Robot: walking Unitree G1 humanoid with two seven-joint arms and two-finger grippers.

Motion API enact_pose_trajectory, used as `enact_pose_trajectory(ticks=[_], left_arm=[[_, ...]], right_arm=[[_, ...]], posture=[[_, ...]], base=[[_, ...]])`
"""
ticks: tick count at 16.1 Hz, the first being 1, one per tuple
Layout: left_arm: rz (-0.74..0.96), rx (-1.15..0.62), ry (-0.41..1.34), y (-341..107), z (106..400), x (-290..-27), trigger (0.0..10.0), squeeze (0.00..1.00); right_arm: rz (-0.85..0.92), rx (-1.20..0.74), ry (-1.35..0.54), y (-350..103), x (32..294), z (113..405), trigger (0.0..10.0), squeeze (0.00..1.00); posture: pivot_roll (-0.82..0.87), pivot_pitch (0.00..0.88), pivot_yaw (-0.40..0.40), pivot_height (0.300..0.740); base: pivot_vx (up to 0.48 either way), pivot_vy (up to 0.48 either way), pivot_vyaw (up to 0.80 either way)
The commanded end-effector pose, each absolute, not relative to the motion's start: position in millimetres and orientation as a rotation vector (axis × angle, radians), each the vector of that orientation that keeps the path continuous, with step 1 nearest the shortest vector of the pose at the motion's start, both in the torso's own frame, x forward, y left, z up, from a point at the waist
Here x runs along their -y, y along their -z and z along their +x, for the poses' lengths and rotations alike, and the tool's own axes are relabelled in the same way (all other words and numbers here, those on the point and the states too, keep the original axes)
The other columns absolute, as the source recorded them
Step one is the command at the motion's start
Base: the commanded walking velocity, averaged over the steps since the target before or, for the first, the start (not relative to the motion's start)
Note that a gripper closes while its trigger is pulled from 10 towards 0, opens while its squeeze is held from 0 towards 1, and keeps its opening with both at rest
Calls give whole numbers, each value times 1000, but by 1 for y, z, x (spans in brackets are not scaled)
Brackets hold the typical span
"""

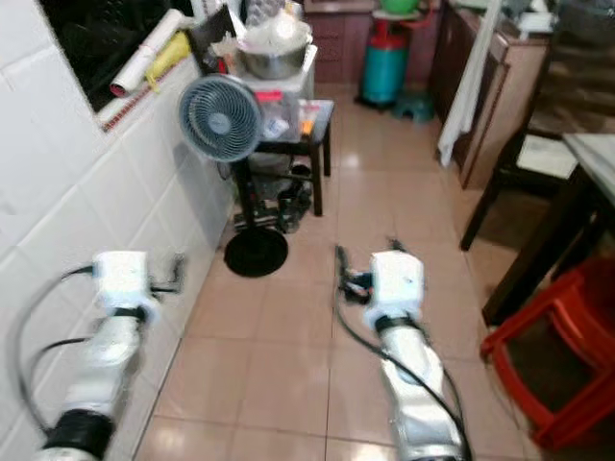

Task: Setting the table

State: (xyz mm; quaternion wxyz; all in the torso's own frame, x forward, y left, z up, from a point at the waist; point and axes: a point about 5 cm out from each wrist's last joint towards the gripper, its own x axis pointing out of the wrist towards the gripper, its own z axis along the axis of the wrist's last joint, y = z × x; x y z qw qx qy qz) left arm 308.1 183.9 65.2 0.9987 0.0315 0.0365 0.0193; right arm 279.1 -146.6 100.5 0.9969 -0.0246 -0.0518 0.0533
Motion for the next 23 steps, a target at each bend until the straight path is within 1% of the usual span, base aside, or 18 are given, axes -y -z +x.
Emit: enact_pose_trajectory(ticks=[1,5,6,8,9,10,11,12,14,15,17,19,20,21,23], left_arm=[[80,-74,-66,-66,309,-194,10000,0],[68,-80,-83,-62,305,-193,10000,0],[69,-100,-67,-56,303,-191,10000,0],[35,-179,25,-38,296,-185,10000,0],[24,-193,40,-34,294,-184,10000,0],[45,-327,48,-7,281,-186,10000,0],[55,-382,50,3,273,-187,10000,0],[22,-440,35,14,266,-188,10000,0],[32,-517,41,28,254,-187,10000,0],[52,-584,77,38,244,-184,10000,0],[79,-650,112,48,234,-181,10000,0],[131,-716,154,56,225,-179,10000,0],[127,-750,150,59,222,-180,10000,0],[131,-796,132,63,217,-184,10000,0],[140,-841,121,67,212,-187,10000,0]], right_arm=[[-36,122,-117,-103,140,281,10000,0],[-54,87,-130,-95,144,281,10000,0],[-53,49,-128,-85,147,283,10000,0],[-24,-39,-109,-63,151,283,10000,0],[-22,-54,-104,-59,152,283,10000,0],[-34,-158,-102,-35,154,279,10000,0],[-51,-201,-112,-25,153,276,10000,0],[-69,-255,-128,-14,152,273,10000,0],[-35,-335,-125,1,154,269,10000,0],[-12,-413,-120,14,155,263,10000,0],[22,-507,-106,29,152,254,10000,0],[45,-658,-56,51,153,234,10000,0],[46,-712,-42,58,153,225,10000,0],[32,-750,-34,63,154,221,10000,0],[18,-773,-26,65,157,218,10000,0]], posture=[[-7,0,10,740],[-2,0,-3,740],[16,0,-27,740],[23,0,-37,740],[23,0,-37,740],[33,0,-53,740],[36,0,-65,740],[39,0,-77,740],[54,0,-101,740],[71,0,-115,740],[78,0,-111,740],[91,0,-92,740],[91,0,-88,740],[80,0,-67,740],[70,0,-49,740]], base=[[0,412,0],[0,412,0],[0,0,0],[0,0,0],[0,0,0],[0,0,0],[0,0,0],[0,0,0],[0,0,0],[0,0,0],[0,0,0],[0,0,0],[0,0,0],[0,0,0],[0,0,0]])
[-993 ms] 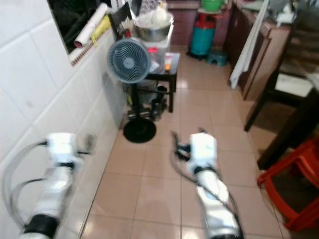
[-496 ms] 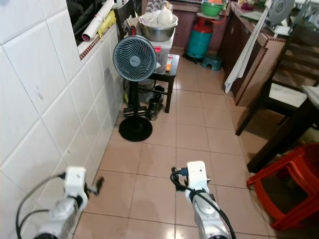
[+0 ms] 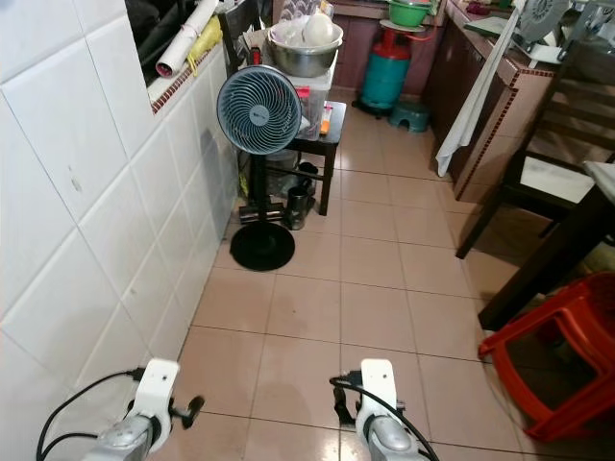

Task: Setting the table

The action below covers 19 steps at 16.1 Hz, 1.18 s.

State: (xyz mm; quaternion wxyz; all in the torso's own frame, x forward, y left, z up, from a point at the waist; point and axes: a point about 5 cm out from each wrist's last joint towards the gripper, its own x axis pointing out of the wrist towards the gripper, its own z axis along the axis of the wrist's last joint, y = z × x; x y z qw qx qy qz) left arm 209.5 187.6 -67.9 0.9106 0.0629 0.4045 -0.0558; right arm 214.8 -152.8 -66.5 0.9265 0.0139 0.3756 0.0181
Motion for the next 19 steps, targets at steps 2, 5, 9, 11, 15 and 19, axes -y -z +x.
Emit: enact_pose_trajectory(ticks=[2,5,9,11,15,19], left_arm=[[184,-863,153,69,210,-188,10000,0],[180,-887,142,71,207,-183,10000,0],[200,-917,158,76,200,-177,10000,0],[204,-928,157,78,198,-175,10000,0],[209,-927,159,78,198,-175,10000,0],[219,-928,163,78,198,-175,10000,0]], right_arm=[[20,-784,-9,67,161,215,10000,0],[4,-805,2,70,167,209,10000,0],[-10,-825,-21,74,165,203,10000,0],[-34,-828,-60,74,163,202,10000,0],[-46,-830,-71,75,162,201,10000,0],[-52,-829,-86,75,159,201,10000,0]], posture=[[63,0,-43,740],[52,0,-31,740],[48,0,-27,740],[51,0,-30,740],[50,0,-32,740],[47,0,-31,740]], base=[[122,0,-591],[268,0,-735],[267,0,-111],[266,0,0],[261,0,428],[259,0,520]])
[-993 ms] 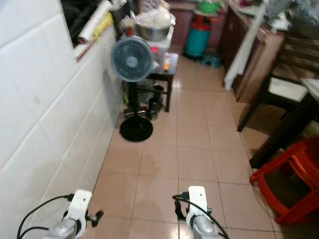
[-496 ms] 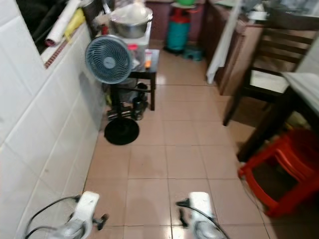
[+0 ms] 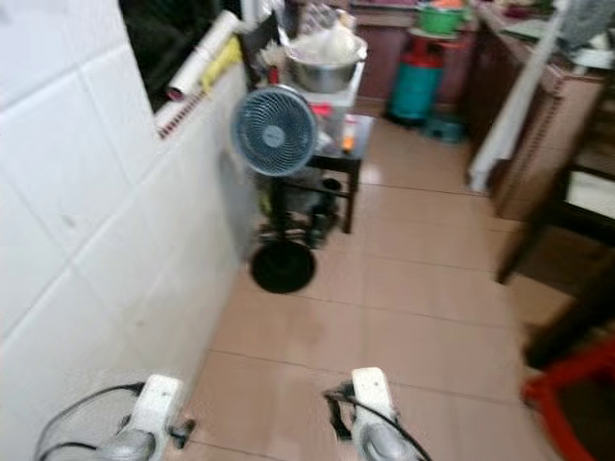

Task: Setting the table

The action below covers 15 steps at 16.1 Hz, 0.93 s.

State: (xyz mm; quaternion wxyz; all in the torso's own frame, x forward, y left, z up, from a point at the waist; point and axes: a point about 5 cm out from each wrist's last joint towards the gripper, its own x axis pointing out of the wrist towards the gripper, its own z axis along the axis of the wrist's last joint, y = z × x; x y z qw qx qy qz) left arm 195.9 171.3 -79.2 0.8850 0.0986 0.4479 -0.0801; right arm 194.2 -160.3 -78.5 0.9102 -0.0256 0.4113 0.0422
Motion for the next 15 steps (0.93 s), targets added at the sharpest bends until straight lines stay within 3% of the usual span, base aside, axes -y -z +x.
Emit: enact_pose_trajectory(ticks=[1,4,9,15], left_arm=[[222,-929,165,78,198,-175,10000,0],[232,-931,166,78,198,-176,10000,0],[244,-934,177,78,197,-177,10000,0],[255,-940,187,79,196,-179,10000,0]], right_arm=[[-52,-829,-85,75,159,201,10000,0],[-52,-829,-89,75,158,200,10000,0],[-50,-835,-87,76,157,199,10000,0],[-55,-841,-91,77,157,197,10000,0]], posture=[[47,0,-31,740],[49,0,-28,740],[50,0,-22,740],[50,0,-21,740]], base=[[262,0,513],[269,0,408],[308,0,0],[296,0,-222]])
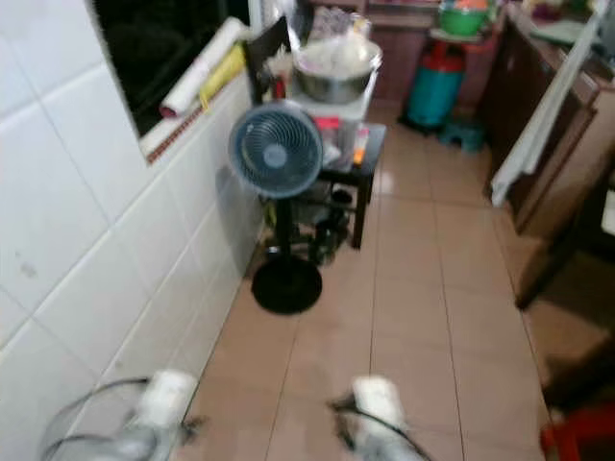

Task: Setting the table

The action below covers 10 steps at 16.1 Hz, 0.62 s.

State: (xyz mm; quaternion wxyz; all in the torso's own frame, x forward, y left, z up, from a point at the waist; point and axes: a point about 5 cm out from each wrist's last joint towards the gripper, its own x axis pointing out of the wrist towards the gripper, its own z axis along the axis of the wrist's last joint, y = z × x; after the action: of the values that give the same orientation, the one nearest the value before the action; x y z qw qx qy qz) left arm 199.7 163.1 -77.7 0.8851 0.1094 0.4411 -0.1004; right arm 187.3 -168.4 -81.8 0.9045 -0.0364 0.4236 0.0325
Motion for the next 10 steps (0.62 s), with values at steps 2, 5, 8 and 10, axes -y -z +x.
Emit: enact_pose_trajectory(ticks=[2,5,8,10], left_arm=[[246,-941,184,79,195,-179,10000,0],[234,-943,174,79,195,-180,10000,0],[224,-952,138,79,195,-183,10000,0],[172,-954,71,77,197,-190,10000,0]], right_arm=[[-56,-847,-88,78,157,196,10000,0],[-57,-856,-86,79,158,195,10000,0],[17,-875,-51,81,158,192,10000,0],[64,-889,-15,81,159,192,10000,0]], posture=[[50,0,-22,740],[50,0,-21,740],[53,0,-17,740],[58,0,-14,740]], base=[[131,0,0],[0,0,0],[0,0,0],[0,0,0]])
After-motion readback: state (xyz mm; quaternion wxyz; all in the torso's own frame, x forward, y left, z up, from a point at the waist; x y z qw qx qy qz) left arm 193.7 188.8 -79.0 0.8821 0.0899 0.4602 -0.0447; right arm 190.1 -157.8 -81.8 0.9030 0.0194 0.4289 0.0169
